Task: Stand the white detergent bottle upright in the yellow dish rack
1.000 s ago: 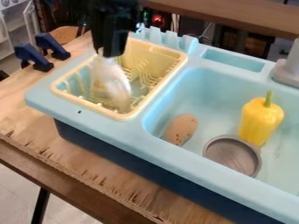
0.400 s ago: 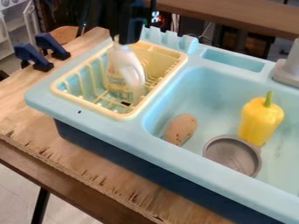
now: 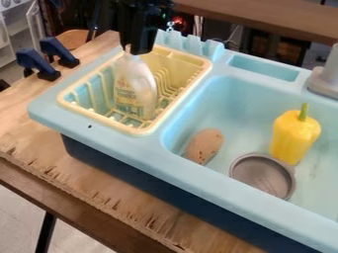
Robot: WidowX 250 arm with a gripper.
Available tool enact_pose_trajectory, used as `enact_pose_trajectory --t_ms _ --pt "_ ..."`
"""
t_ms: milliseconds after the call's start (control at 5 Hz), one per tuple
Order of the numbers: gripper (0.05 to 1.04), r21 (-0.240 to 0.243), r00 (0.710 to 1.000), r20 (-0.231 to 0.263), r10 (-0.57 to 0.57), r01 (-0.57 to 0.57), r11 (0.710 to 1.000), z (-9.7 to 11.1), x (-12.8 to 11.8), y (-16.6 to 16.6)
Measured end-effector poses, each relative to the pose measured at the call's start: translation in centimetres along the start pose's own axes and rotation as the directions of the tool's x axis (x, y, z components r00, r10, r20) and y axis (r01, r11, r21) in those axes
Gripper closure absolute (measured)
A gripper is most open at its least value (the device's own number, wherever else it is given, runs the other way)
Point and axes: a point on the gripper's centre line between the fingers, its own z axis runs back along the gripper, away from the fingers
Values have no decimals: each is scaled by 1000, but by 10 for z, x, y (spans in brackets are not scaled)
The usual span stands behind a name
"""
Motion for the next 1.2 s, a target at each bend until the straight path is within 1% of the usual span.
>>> enact_pose_trajectory --t_ms 400,600,800,1200 --pt "816 8 999 22 -33 33 999 2 12 -2" --pt "816 1 999 26 -48 48 999 2 14 -7" --pt "776 -5 998 30 -49 49 999 2 14 -8" --pt "159 -25 999 10 -52 52 998 -4 8 -9"
